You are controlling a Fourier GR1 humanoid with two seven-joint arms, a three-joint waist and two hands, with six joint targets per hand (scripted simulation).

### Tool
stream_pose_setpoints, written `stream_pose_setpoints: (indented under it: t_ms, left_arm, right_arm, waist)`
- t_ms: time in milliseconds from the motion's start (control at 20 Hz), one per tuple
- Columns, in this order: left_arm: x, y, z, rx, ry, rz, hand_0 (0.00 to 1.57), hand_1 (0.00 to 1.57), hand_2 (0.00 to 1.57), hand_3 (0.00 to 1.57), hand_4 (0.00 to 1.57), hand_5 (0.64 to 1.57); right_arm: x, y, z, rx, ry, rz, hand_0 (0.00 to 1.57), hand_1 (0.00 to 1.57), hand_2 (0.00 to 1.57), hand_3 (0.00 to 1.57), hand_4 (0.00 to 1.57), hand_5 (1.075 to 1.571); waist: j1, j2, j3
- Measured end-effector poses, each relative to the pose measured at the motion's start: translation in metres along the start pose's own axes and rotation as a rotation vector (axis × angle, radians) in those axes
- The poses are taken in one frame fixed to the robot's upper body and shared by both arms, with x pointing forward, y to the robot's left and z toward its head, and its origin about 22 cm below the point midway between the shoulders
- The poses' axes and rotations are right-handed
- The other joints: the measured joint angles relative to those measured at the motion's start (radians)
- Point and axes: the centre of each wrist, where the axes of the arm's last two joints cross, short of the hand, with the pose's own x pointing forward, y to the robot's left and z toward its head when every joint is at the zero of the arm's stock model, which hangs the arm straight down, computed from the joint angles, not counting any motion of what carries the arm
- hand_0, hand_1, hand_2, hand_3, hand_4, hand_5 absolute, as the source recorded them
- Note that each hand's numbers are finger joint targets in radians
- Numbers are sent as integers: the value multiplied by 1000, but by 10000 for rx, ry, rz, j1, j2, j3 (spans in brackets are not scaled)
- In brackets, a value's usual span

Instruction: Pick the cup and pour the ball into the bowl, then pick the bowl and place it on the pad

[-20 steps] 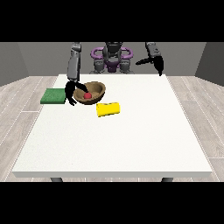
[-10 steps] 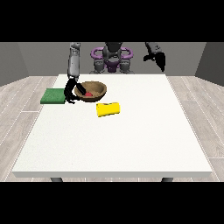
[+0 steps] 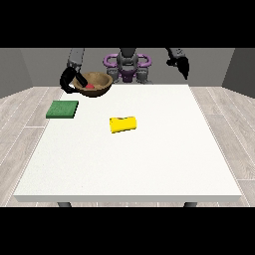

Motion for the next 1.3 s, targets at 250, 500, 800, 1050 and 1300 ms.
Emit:
stream_pose_setpoints:
  t_ms: [250, 500, 800, 1050, 1300]
  left_arm:
    - [-5, 12, 7, 329, -125, 31, 0, 0, 0, 0, 1024, 1431]
    - [-1, 20, 5, 409, -557, 125, 0, 0, 0, 0, 1217, 1481]
    - [29, 96, -4, 889, -1323, 279, 0, 0, 0, 0, 1310, 1567]
    - [49, 182, 8, 1649, -2148, 313, 0, 0, 0, 0, 1266, 1571]
    - [64, 234, 22, 1952, -2776, 483, 0, 0, 0, 0, 1193, 1557]
  right_arm:
    - [4, -40, -7, -36, 126, -348, 1571, 1571, 1571, 677, 788, 1570]
    - [3, -74, -11, -277, -200, -605, 1571, 1571, 1571, 466, 834, 1570]
    - [-12, -128, -13, -795, -633, -650, 1571, 1571, 1571, 0, 865, 1571]
    - [-10, -145, -12, -1253, -1303, -945, 1571, 1571, 1571, 0, 796, 1566]
    - [-10, -158, -13, -1708, -1764, -1479, 1571, 1571, 1571, 0, 747, 1566]
  waist:
    - [-294, 208, 24]
    - [-307, 754, 31]
    - [-30, 1297, 36]
    - [70, 2005, 29]
    - [200, 2629, 34]
